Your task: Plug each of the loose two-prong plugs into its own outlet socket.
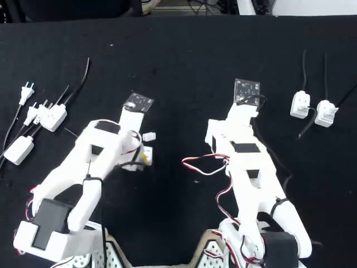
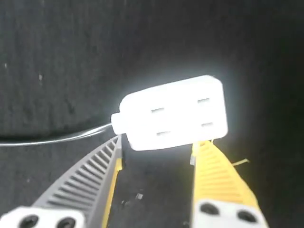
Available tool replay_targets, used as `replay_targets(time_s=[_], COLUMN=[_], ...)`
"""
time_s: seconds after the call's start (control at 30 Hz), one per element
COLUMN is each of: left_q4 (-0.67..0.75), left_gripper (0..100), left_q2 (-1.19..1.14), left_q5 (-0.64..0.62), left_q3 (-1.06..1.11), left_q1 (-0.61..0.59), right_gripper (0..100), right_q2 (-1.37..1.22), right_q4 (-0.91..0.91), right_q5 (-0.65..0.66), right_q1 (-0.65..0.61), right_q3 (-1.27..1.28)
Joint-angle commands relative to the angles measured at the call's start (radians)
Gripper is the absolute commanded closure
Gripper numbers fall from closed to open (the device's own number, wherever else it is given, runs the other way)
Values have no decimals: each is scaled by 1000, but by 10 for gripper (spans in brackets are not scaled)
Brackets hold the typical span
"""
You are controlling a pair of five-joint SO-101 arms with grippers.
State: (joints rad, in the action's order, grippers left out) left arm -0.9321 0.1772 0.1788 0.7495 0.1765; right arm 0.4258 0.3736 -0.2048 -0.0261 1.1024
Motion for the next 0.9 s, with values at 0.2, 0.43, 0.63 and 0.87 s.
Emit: replay_targets(time_s=[0.2,0.43,0.63,0.87], left_q4=[203,-75,-327,-350], left_gripper=[762,762,762,759], left_q2=[38,97,126,124], left_q5=[-184,-115,20,210], left_q3=[38,-131,-360,-418], left_q1=[59,-4,-208,-549], right_gripper=[787,787,787,787], right_q2=[48,48,48,47], right_q4=[-17,-17,-17,-17], right_q5=[-11,-11,-11,-11], right_q1=[12,11,11,2], right_q3=[-31,-31,-33,-33])
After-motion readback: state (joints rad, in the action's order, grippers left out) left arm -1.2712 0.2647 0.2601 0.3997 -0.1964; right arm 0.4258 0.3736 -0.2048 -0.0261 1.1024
